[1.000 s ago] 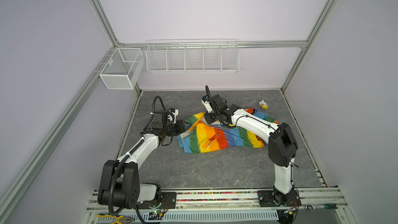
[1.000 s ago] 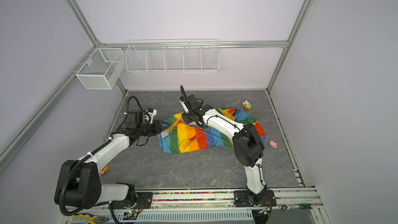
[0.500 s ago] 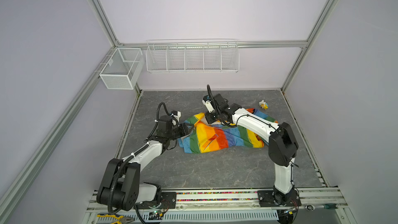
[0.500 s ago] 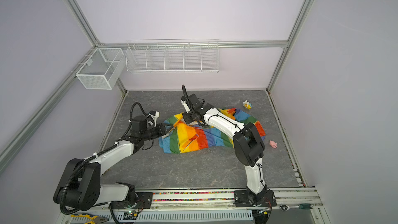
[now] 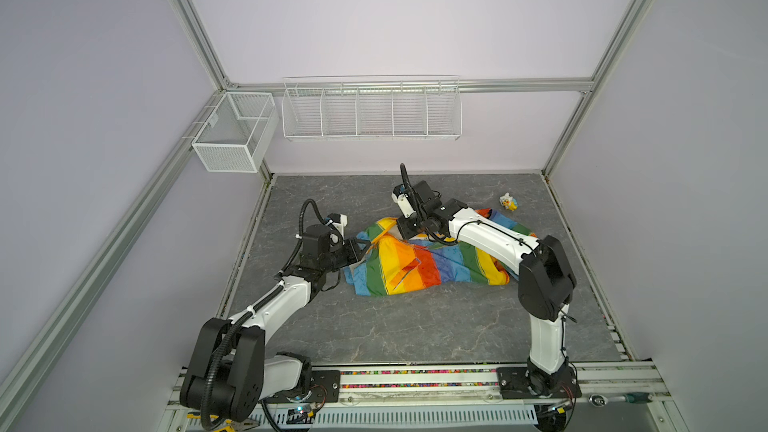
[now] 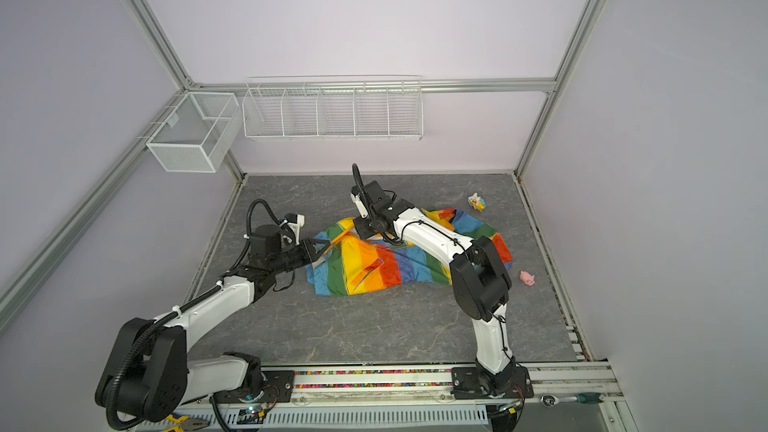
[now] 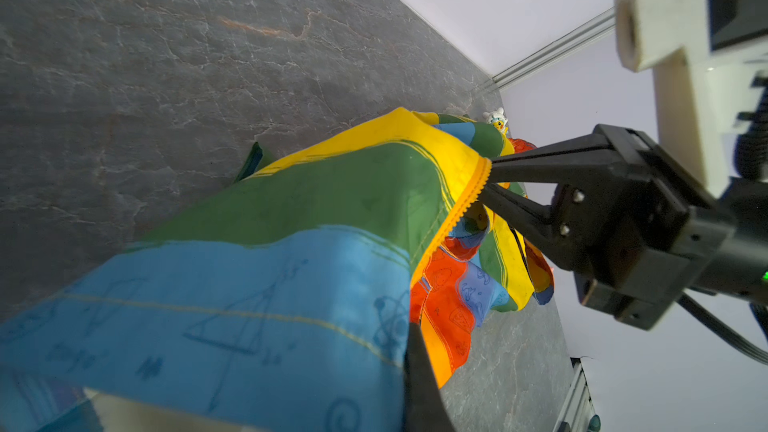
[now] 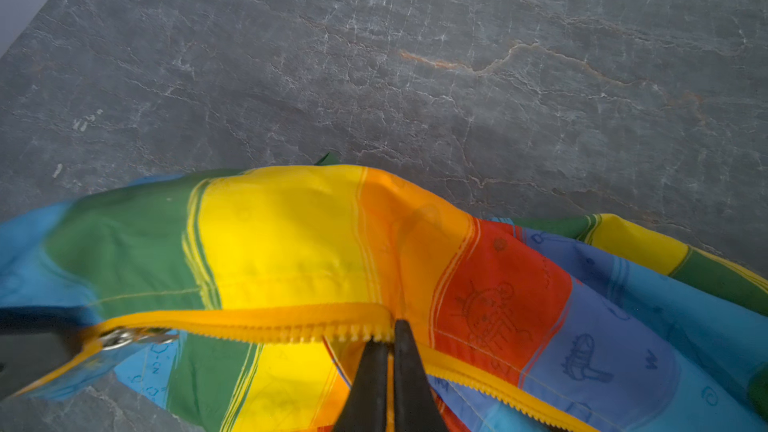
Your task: Zip up the jacket
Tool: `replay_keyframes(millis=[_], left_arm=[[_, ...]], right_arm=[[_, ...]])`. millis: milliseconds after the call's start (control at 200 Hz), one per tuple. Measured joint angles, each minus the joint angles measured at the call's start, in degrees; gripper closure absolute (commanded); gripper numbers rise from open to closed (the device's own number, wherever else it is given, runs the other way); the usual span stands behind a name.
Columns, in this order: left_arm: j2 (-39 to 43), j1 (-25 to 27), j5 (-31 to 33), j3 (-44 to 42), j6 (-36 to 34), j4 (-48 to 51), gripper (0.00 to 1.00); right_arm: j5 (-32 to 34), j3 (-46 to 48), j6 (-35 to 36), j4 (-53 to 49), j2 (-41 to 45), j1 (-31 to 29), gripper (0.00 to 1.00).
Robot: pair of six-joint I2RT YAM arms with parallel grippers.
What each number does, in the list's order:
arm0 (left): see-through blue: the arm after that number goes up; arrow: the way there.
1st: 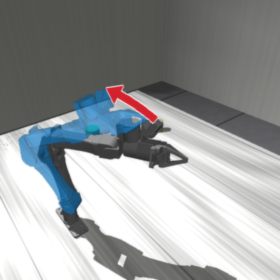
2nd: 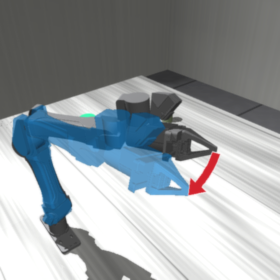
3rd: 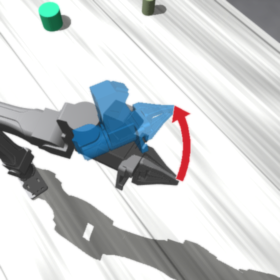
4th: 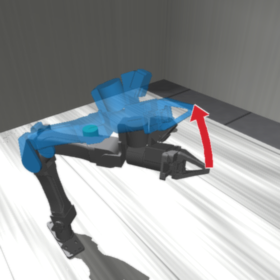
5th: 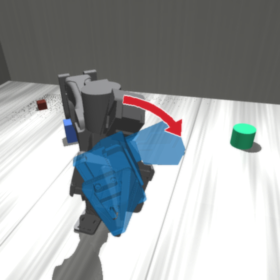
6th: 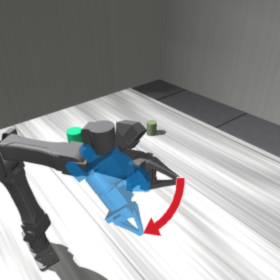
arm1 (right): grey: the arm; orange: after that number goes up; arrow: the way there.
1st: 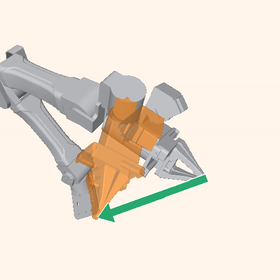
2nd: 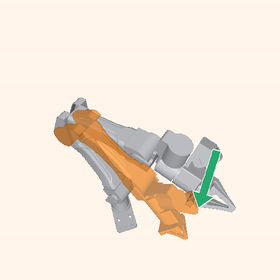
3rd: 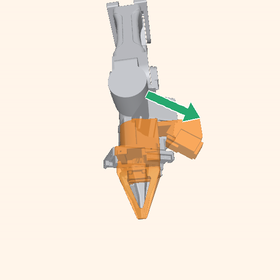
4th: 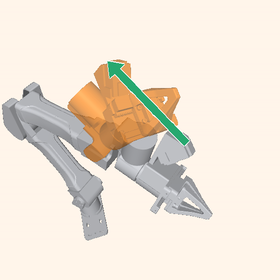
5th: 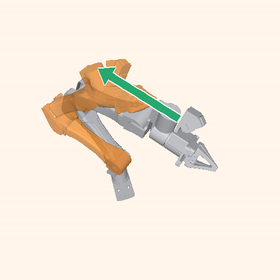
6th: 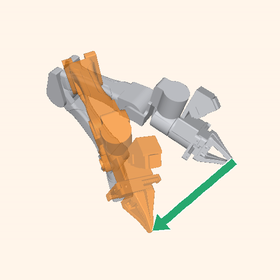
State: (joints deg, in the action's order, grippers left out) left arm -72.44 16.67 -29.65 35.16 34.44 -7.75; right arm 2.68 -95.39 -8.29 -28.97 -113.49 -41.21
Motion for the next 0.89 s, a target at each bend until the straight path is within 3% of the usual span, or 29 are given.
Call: replay_keyframes(millis=[285,525,580,660,820,895], left_arm=[[1.0,-2.3,-1.3,8.0,-1.4,10.8,1.0],[1.0,-4.4,-4.0,9.6,-2.4,17.3,1.0],[1.0,-4.6,-4.5,9.7,-2.4,17.8,1.0],[1.2,-5.3,-4.5,9.9,-2.7,19.9,1.0],[1.2,-6.4,-4.1,9.9,-2.9,23.1,1.0],[1.2,-6.4,-4.3,9.9,-3.1,23.5,1.0]], right_arm=[[4.4,0.0,3.1,-3.2,1.9,-0.4,0.93],[5.2,0.0,5.5,-4.0,6.1,-1.5,0.93],[5.0,0.1,5.6,-4.2,6.6,-1.5,0.86],[5.7,1.0,5.2,-4.3,7.3,-0.8,0.64],[8.3,6.2,4.0,-4.7,10.4,3.9,0.43],[9.1,8.9,2.1,-4.9,12.2,6.1,0.4]])
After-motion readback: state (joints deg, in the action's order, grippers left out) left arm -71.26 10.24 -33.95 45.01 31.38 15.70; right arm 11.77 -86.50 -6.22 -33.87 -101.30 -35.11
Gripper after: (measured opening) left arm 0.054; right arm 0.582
